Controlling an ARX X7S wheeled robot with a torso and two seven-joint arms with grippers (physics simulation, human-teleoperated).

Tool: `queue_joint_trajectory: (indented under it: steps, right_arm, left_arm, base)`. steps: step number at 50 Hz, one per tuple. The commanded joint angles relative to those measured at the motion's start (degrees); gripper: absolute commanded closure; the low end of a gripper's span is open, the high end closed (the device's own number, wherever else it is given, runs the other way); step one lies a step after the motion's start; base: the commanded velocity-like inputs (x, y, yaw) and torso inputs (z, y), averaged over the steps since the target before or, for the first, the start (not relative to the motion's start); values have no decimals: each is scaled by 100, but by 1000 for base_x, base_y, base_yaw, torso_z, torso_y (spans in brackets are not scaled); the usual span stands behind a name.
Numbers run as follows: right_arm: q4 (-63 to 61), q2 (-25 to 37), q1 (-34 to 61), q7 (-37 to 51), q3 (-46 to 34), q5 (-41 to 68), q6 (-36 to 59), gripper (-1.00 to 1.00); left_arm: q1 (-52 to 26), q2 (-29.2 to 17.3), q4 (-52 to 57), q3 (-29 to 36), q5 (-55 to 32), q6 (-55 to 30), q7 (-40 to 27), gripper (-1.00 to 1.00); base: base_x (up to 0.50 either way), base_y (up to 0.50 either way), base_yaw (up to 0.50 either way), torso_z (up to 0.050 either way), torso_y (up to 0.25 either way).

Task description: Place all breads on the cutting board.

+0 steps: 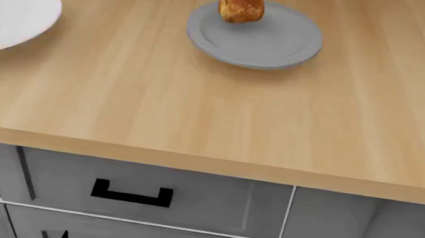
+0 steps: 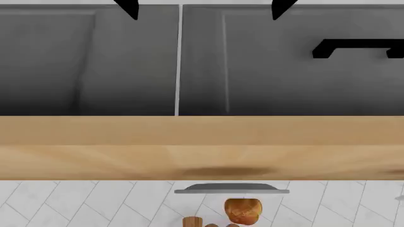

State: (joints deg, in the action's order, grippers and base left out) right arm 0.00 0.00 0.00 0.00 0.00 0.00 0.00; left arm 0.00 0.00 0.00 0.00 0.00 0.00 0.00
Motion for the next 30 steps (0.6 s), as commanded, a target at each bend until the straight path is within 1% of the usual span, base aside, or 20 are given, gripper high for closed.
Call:
queue_joint_trajectory:
  steps: [1, 2, 7, 16, 30]
  right_arm:
    - [0, 54, 0, 72, -72, 54, 0, -100]
    - [-22, 54, -5, 74, -75, 51, 19, -100]
    - [32, 176, 7, 230, -240, 125, -114, -100]
    - [-54, 278, -49, 480, -388, 109, -126, -100]
    - [-133, 428, -129, 655, -561, 129, -301, -100]
  left_arm:
    - [0, -57, 0, 64, -56, 0, -64, -100]
    - [-13, -49, -1, 64, 20, -76, -172, -100]
    - [-1, -179, -44, 236, -86, 8, -300, -100]
    - [131, -321, 83, 336, -288, 158, -351, -100]
    - [216, -439, 208, 522, -270, 148, -527, -100]
  base:
    - [0, 0, 0, 0, 0]
    - [0, 0, 0, 0, 0]
    - [0, 0, 0, 0, 0]
    - [0, 0, 0, 2, 0]
    - [0, 0, 0, 49, 0]
